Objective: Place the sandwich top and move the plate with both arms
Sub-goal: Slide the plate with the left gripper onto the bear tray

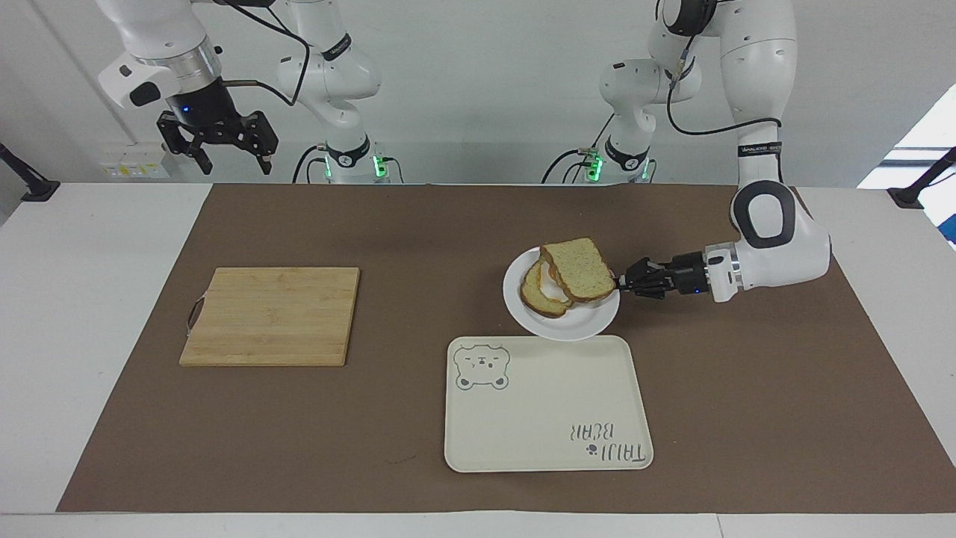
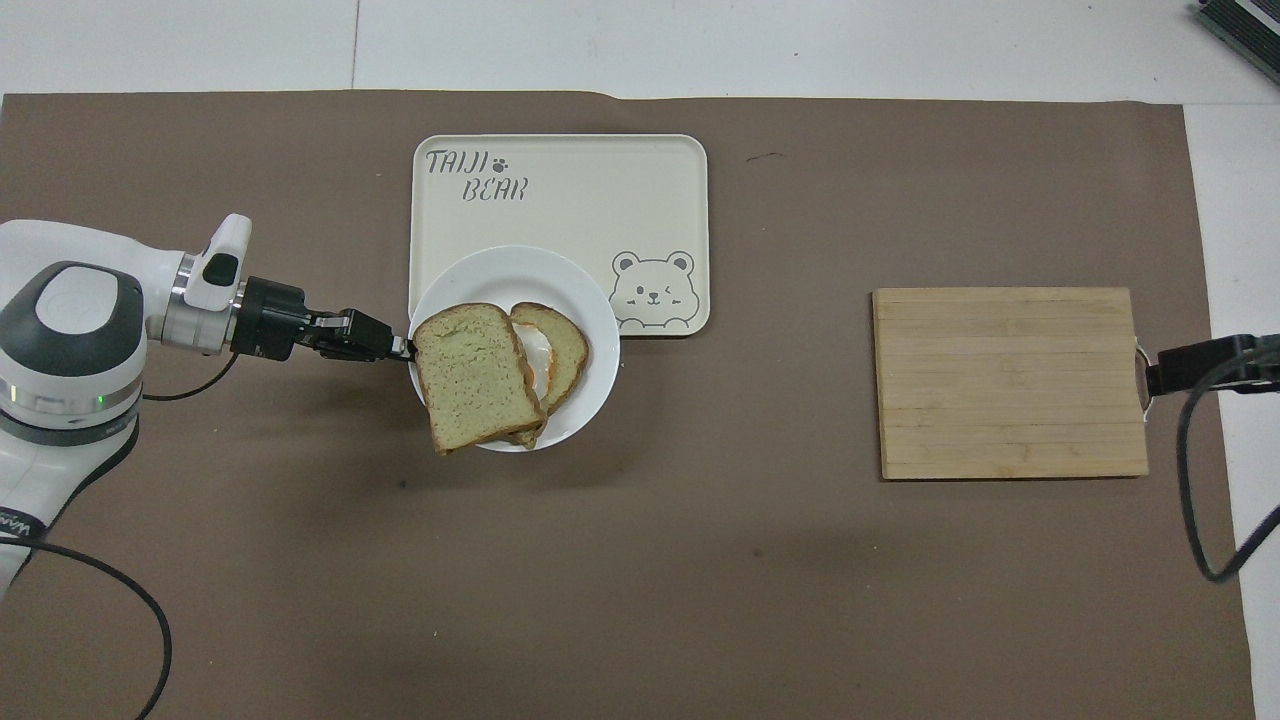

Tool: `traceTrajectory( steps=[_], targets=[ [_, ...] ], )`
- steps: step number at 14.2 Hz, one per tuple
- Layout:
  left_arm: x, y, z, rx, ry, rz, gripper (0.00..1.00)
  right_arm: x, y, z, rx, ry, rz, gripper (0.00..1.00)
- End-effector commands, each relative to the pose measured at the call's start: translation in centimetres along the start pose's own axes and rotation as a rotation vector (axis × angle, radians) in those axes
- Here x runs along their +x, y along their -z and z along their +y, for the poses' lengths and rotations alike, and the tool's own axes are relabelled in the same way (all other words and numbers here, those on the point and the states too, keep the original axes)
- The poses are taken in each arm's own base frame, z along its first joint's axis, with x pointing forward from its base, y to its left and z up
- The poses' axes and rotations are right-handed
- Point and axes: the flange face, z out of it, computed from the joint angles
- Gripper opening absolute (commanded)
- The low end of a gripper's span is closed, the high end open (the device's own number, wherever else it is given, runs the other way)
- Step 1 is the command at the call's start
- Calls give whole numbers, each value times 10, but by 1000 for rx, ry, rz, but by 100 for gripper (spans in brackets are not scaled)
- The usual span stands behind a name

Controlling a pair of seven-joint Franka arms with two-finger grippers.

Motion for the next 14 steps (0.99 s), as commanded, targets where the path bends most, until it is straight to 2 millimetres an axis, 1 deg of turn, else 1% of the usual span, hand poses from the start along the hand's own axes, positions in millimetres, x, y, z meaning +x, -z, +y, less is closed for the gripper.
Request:
traceTrajectory(
  steps=[1, 2, 4, 6, 7, 8, 9, 10, 12, 14],
  targets=[
    [31, 8, 7, -15, 17, -25, 0, -8, 7, 1, 21, 13, 9, 100],
    [42, 10, 11, -17, 15, -21, 0, -8, 7, 1, 21, 13, 9, 100],
    [59, 10, 10, -20, 15, -7, 0, -8, 7, 1, 21, 13, 9, 100],
    [78, 4, 13, -22, -1, 1, 0, -8, 7, 1, 21, 12, 7, 100],
    [89, 5, 17, -23, -1, 10, 0, -8, 7, 2, 21, 12, 7, 100],
    [96, 5, 15, -24, 3, 19, 0, -8, 7, 2, 21, 12, 7, 100],
    [102, -4, 13, -25, 2, 18, 0, -8, 7, 2, 21, 12, 7, 100],
    [108, -9, 8, -26, 4, 31, 0, -8, 7, 2, 21, 12, 7, 100],
    [120, -15, -1, -27, 0, 41, 0, -8, 7, 2, 21, 12, 7, 100],
    [127, -19, -6, -21, -1, 65, 0, -8, 7, 2, 21, 12, 7, 100]
  ],
)
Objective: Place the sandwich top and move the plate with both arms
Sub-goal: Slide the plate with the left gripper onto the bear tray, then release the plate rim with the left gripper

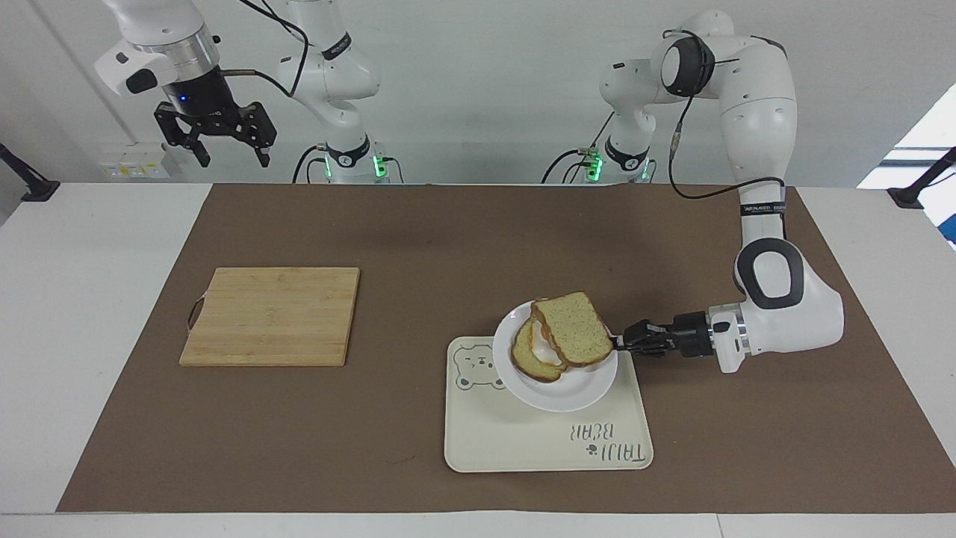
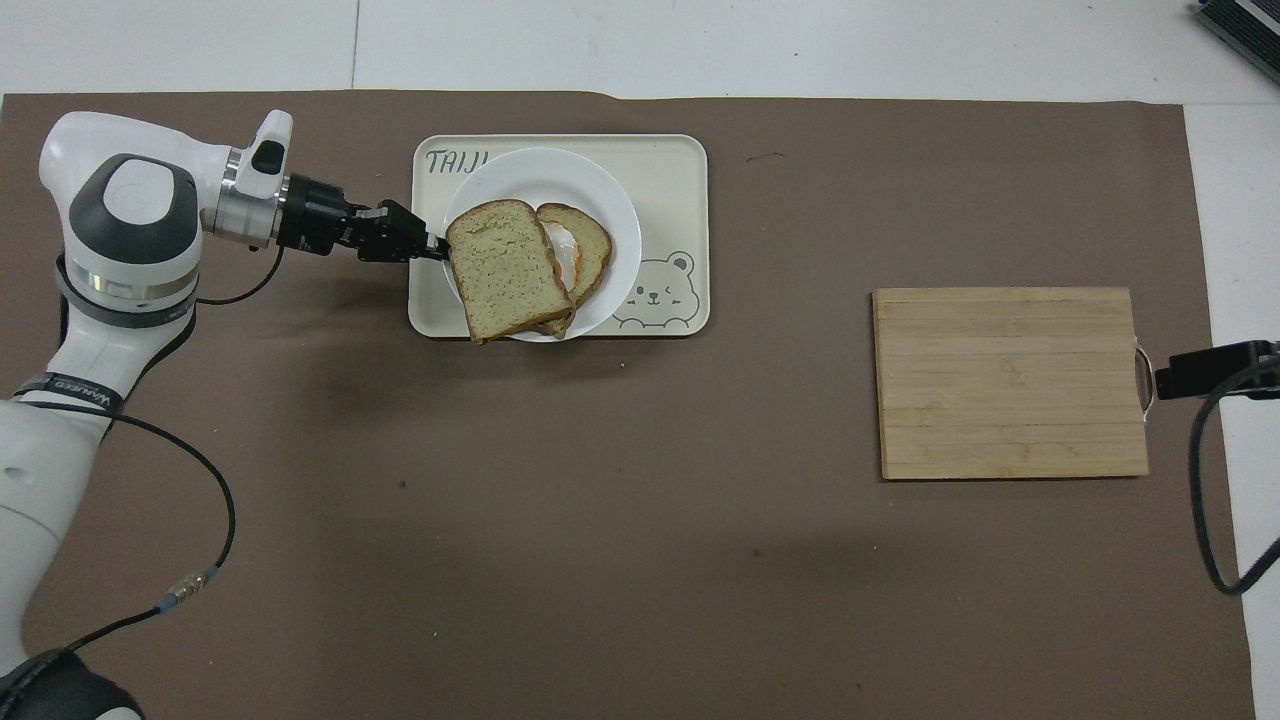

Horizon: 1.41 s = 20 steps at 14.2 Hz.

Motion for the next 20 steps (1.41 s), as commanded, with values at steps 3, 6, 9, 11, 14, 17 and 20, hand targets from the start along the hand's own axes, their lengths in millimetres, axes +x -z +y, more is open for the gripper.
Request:
traceTrajectory(
  steps=[3, 6, 9, 11, 14, 17, 20],
  targets=[
    [19, -4, -6, 6, 4, 43, 0, -4, 1, 1, 20, 12, -4, 100],
    [19, -17, -24, -1, 25, 24, 0, -4, 1, 1, 20, 12, -4, 100],
    [24, -34, -42, -29, 31, 5, 0, -4, 1, 1, 20, 12, -4, 100],
    [28, -38, -49, -34, 30, 4, 0, -4, 1, 1, 20, 12, -4, 100],
    [26, -32, -53, -30, 36, 13, 99, -4, 1, 1, 20, 12, -4, 100],
    [25, -19, -41, -21, 29, 18, 100, -4, 1, 1, 20, 12, -4, 100],
    [20, 8, -19, 59, -16, 13, 100, -4, 1, 1, 20, 12, -4, 100]
  ],
)
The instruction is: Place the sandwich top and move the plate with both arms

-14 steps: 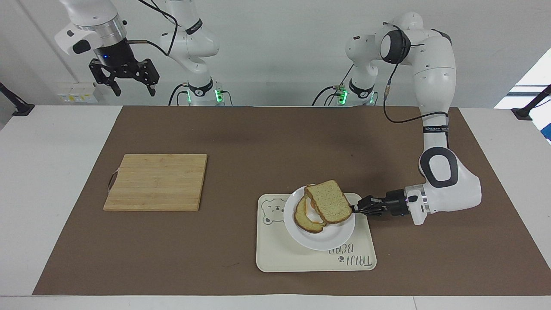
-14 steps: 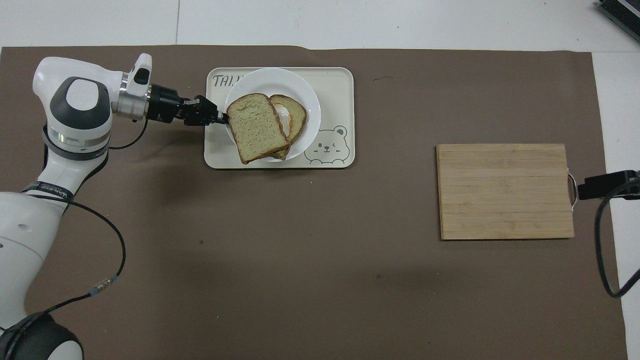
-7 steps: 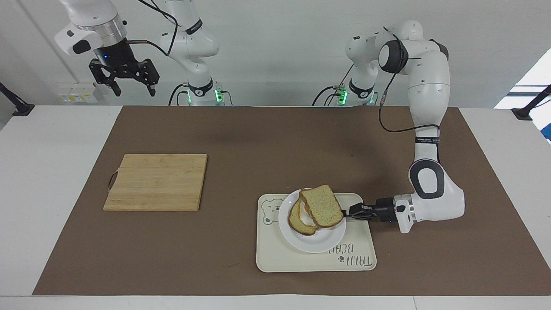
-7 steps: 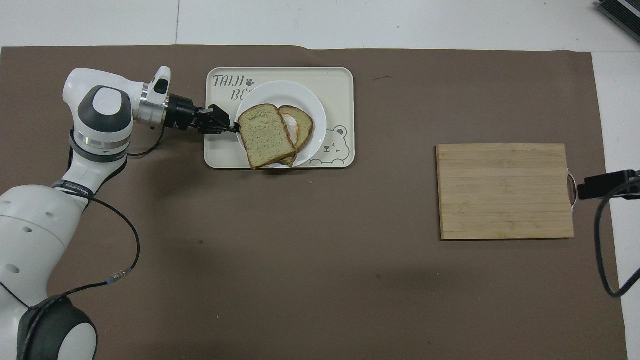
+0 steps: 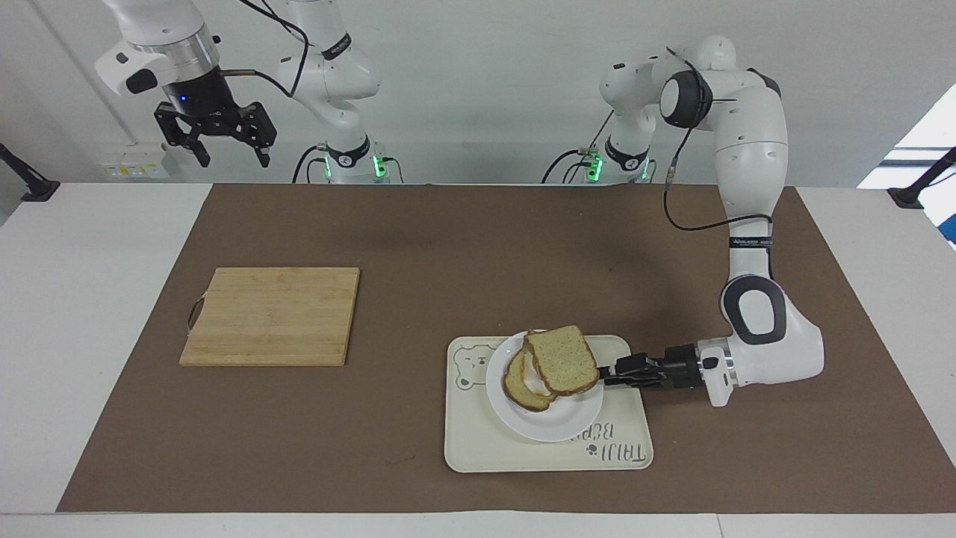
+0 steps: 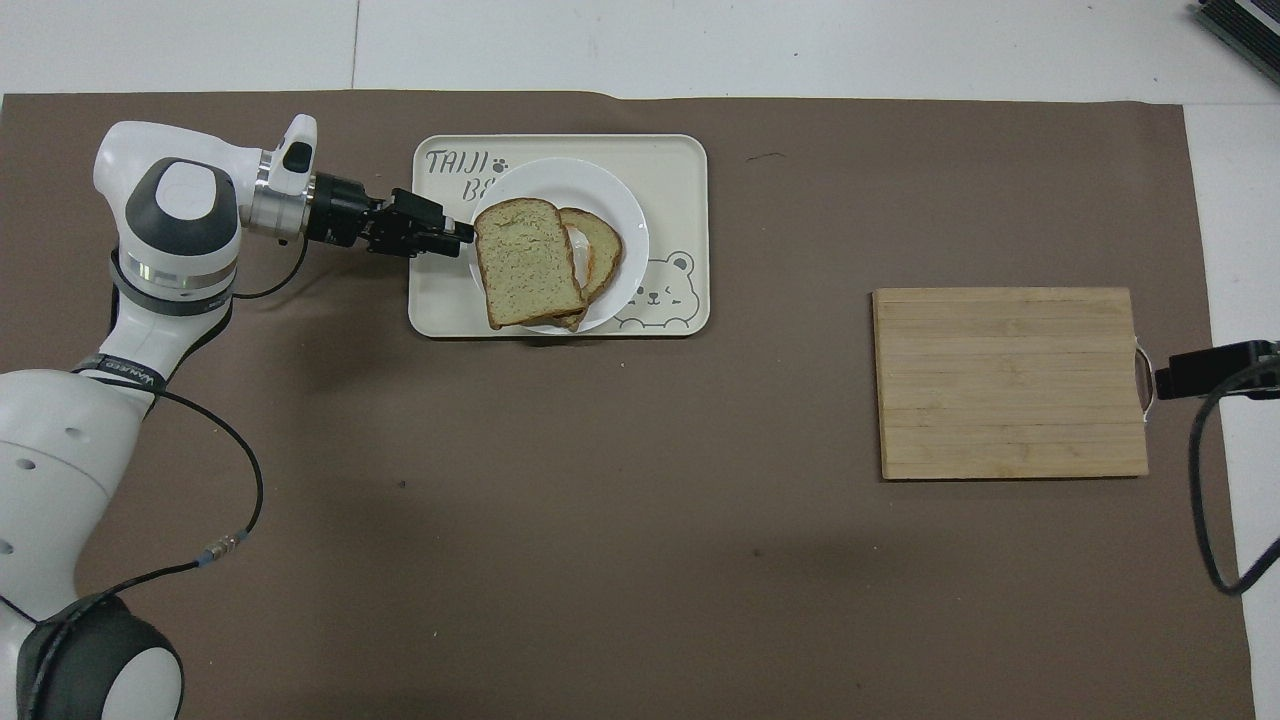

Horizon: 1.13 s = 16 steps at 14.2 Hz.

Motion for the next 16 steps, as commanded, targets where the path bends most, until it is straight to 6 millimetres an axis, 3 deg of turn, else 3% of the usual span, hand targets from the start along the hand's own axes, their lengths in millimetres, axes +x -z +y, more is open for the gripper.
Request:
traceTrajectory(
  steps=[1, 5, 11, 16],
  targets=[
    [-6, 31, 16, 70, -24, -10, 100, -4, 1, 1, 20, 12, -4, 100],
    [-13, 57, 35, 168, -19, -3, 100, -4, 2, 1, 20, 12, -2, 100],
    [-30, 112, 100, 510, -53, 34, 100, -4, 1, 1, 20, 12, -4, 100],
    [-50, 157, 143, 758, -65, 77, 100, -4, 2, 1, 20, 12, -2, 100]
  ],
)
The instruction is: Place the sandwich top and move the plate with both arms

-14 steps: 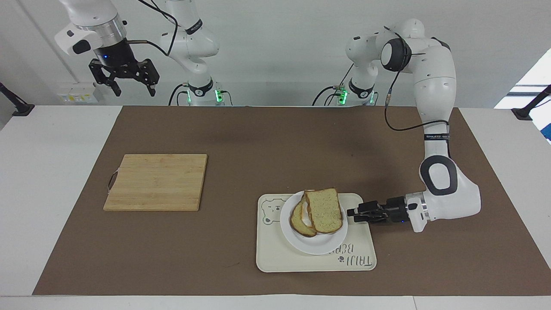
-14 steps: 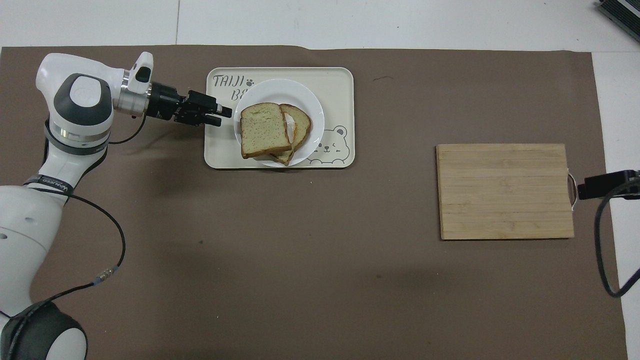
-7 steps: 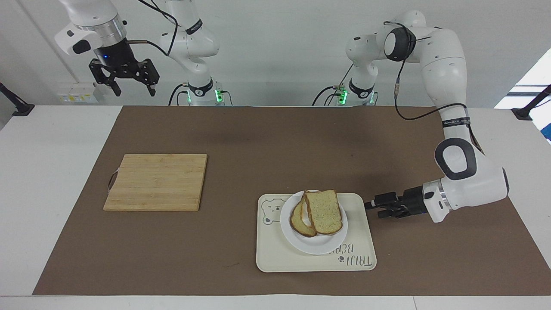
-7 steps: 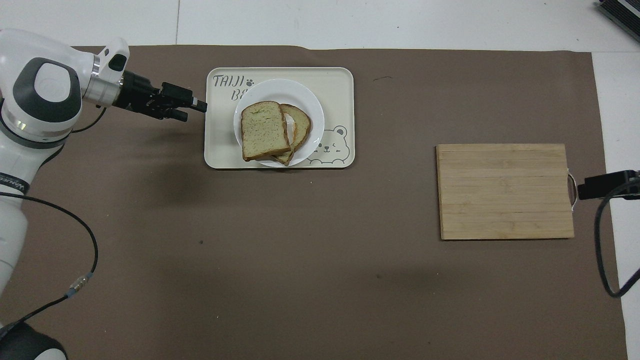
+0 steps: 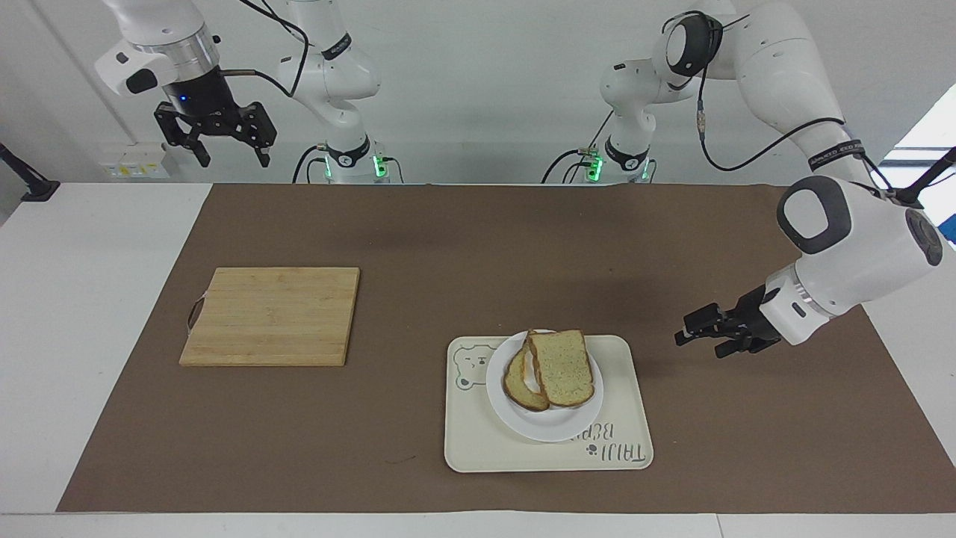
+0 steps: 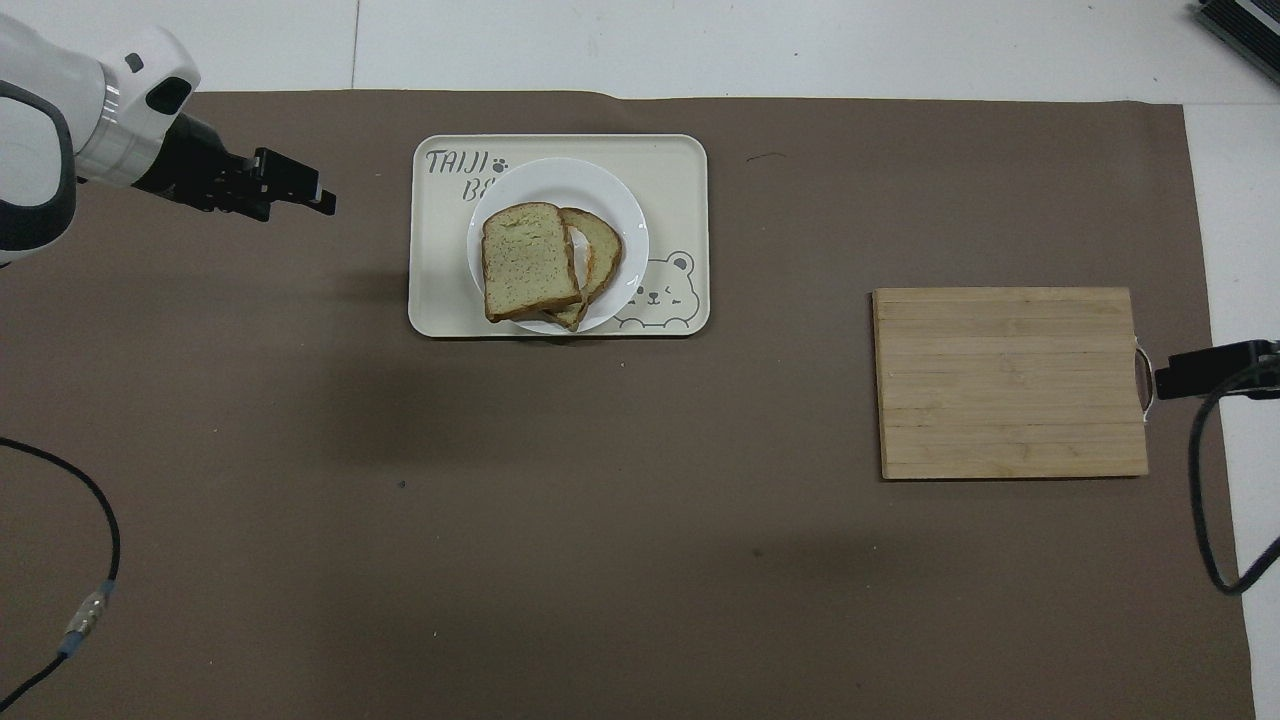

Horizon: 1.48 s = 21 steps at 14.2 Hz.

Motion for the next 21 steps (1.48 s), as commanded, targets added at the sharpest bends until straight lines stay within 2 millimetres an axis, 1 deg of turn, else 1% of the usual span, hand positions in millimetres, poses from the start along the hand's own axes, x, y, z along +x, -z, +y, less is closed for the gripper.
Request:
traceTrajectory(
  steps=[1, 3, 4, 5, 7, 8, 9, 10, 13, 15, 16, 18, 19, 20, 21],
  targets=[
    [-15, 36, 5, 109, 9, 13, 100, -4, 2, 1, 20, 12, -2, 100],
    [-33, 57, 5, 133, 36, 11, 100, -4, 1, 1, 20, 12, -4, 100],
    [-40, 69, 2, 175, 64, 20, 100, -4, 2, 1, 20, 12, -2, 100],
    [-45, 77, 2, 214, 73, 19, 100, -4, 2, 1, 20, 12, -2, 100],
    [-58, 93, 7, 255, 91, 0, 100, -4, 2, 1, 20, 12, -2, 100],
    [-65, 106, 14, 258, 107, 12, 100, -4, 2, 1, 20, 12, -2, 100],
    [-75, 114, 19, 264, 115, 19, 100, -4, 1, 1, 20, 12, -4, 100],
    [-88, 120, 23, 270, 116, 30, 100, -4, 2, 1, 20, 12, -2, 100],
    [-123, 130, 36, 283, 110, 51, 100, -4, 1, 1, 20, 12, -4, 100],
    [-146, 140, 48, 294, 101, 53, 100, -4, 2, 1, 20, 12, -2, 100],
    [-154, 144, 56, 298, 78, 53, 100, -4, 1, 1, 20, 12, -4, 100],
    [-160, 153, 72, 334, 47, 50, 100, -4, 1, 1, 20, 12, -4, 100],
    [-161, 154, 76, 335, 40, 42, 100, -4, 1, 1, 20, 12, -4, 100],
    [-162, 152, 76, 334, 41, 27, 100, -4, 2, 1, 20, 12, -2, 100],
    [-163, 155, 77, 336, 43, 12, 100, -4, 1, 1, 20, 12, -4, 100]
  ],
)
